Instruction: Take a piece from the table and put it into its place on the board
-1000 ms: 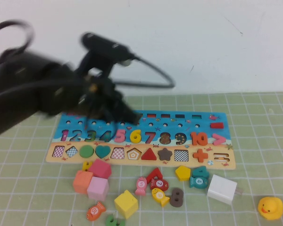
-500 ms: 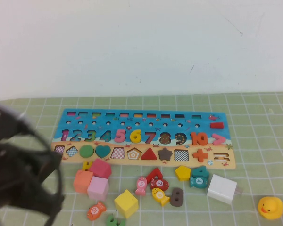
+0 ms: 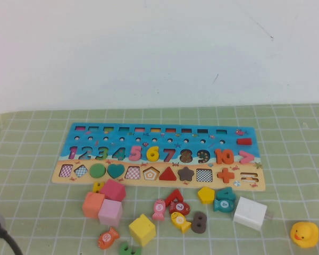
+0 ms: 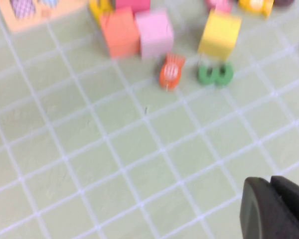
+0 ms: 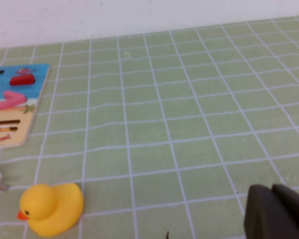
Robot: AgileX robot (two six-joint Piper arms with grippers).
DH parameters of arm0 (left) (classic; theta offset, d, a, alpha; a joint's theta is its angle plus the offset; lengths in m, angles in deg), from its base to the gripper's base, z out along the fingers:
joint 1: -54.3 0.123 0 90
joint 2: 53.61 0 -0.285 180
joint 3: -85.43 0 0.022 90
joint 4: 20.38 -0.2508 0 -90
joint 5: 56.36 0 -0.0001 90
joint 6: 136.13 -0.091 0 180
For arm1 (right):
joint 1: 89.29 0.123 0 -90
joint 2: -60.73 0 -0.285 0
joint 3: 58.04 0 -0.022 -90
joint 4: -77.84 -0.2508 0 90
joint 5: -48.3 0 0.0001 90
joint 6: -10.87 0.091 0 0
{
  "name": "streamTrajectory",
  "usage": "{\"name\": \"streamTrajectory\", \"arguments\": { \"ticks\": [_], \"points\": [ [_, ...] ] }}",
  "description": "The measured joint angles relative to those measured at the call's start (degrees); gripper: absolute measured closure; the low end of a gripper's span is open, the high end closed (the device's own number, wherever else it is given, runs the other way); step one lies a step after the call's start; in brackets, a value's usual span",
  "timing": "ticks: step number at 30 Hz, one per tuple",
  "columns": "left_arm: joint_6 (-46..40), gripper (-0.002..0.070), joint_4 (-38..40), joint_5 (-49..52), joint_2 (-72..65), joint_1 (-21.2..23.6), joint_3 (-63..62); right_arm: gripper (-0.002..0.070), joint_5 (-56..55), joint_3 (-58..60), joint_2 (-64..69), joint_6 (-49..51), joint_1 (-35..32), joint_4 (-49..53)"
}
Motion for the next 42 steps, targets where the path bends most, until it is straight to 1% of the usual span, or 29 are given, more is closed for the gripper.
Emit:
{"name": "streamTrajectory", "arguments": {
  "ticks": [4,6,9,12,15,17,19,21,23,26,29,32,35,37,42],
  "points": [
    [0.1,0.0676,-2.1,2.5,0.0,0.0,0.0,0.0678,0.0,0.0,0.0,0.0,0.0,0.0],
    [0.2,0.0676,-1.7,2.9,0.0,0.0,0.0,0.0678,0.0,0.0,0.0,0.0,0.0,0.0],
    [0.2,0.0676,-1.4,0.4,0.7,0.0,1.8,0.0678,0.0,0.0,0.0,0.0,0.0,0.0],
    [0.2,0.0676,-2.1,-8.9,3.4,0.2,6.7,0.0678,0.1,0.0,0.0,0.0,0.0,0.0],
    [0.1,0.0676,-3.2,-23.8,8.5,2.2,14.7,0.0678,0.1,0.0,0.0,0.0,0.0,0.0],
    [-0.3,0.0676,-3.3,-33.9,12.4,4.6,21.1,0.0678,0.1,0.0,0.0,0.0,0.0,0.0],
    [-0.4,0.0676,-3.5,-41.8,16.0,7.7,26.7,0.0678,0.1,0.0,0.0,0.0,0.0,0.0],
    [-0.4,0.0676,-3.5,-47.8,19.6,10.8,32.4,0.0678,0.2,0.0,0.0,0.0,0.0,0.0],
    [-0.6,0.0676,-3.4,-51.5,23.5,14.4,37.0,0.0678,0.2,0.0,0.0,0.0,0.0,0.0],
    [-0.6,0.0676,-3.4,-52.6,29.0,19.2,40.7,0.0678,0.2,0.0,0.0,0.0,0.0,0.0],
    [-0.1,0.0676,-3.4,-49.4,33.1,23.7,41.1,0.0678,0.2,0.0,0.0,0.0,0.0,0.0],
    [-0.1,0.0676,-2.7,-45.7,36.2,26.8,41.1,0.0678,0.2,0.0,0.0,0.0,0.0,0.0],
    [-0.1,0.0676,-2.0,-42.0,37.8,28.4,41.1,0.0678,0.2,0.0,0.0,0.0,0.0,0.0],
    [0.0,0.0676,-1.9,-39.4,37.8,28.5,41.1,0.0678,0.2,0.0,0.0,0.0,0.0,0.0],
    [-0.5,0.0676,-1.7,-38.3,37.8,28.5,41.1,0.0678,0.2,0.0,0.0,0.0,0.0,0.0]
  ]
}}
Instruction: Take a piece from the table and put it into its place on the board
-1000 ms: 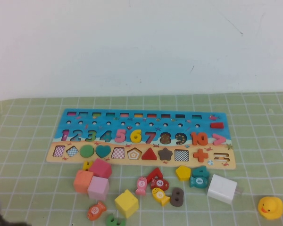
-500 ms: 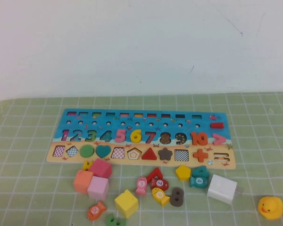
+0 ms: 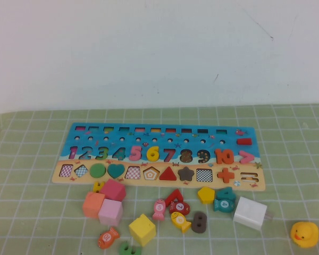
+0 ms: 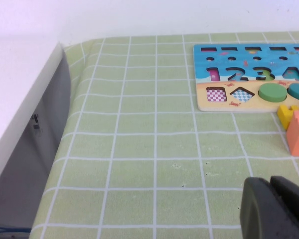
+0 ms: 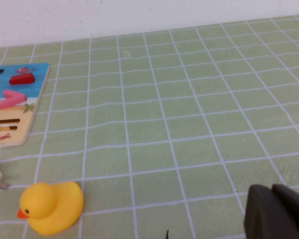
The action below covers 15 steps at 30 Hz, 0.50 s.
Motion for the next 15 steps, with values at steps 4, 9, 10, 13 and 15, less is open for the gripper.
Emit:
{"name": "streamTrajectory", "arguments": {
  "ticks": [4,9,10,13,15],
  "points": [
    [-0.1,0.0676,0.0,0.4,0.0,0.0,-0.1,0.0678,0.0,0.0,0.0,0.0,0.0,0.0],
    [-0.1,0.0676,0.0,0.6,0.0,0.0,-0.2,0.0678,0.0,0.0,0.0,0.0,0.0,0.0],
    [-0.1,0.0676,0.0,0.6,0.0,0.0,-0.2,0.0678,0.0,0.0,0.0,0.0,0.0,0.0],
    [-0.1,0.0676,0.0,0.6,0.0,0.0,-0.2,0.0678,0.0,0.0,0.0,0.0,0.0,0.0],
    [-0.1,0.0676,0.0,0.6,0.0,0.0,-0.2,0.0678,0.0,0.0,0.0,0.0,0.0,0.0]
  ]
}}
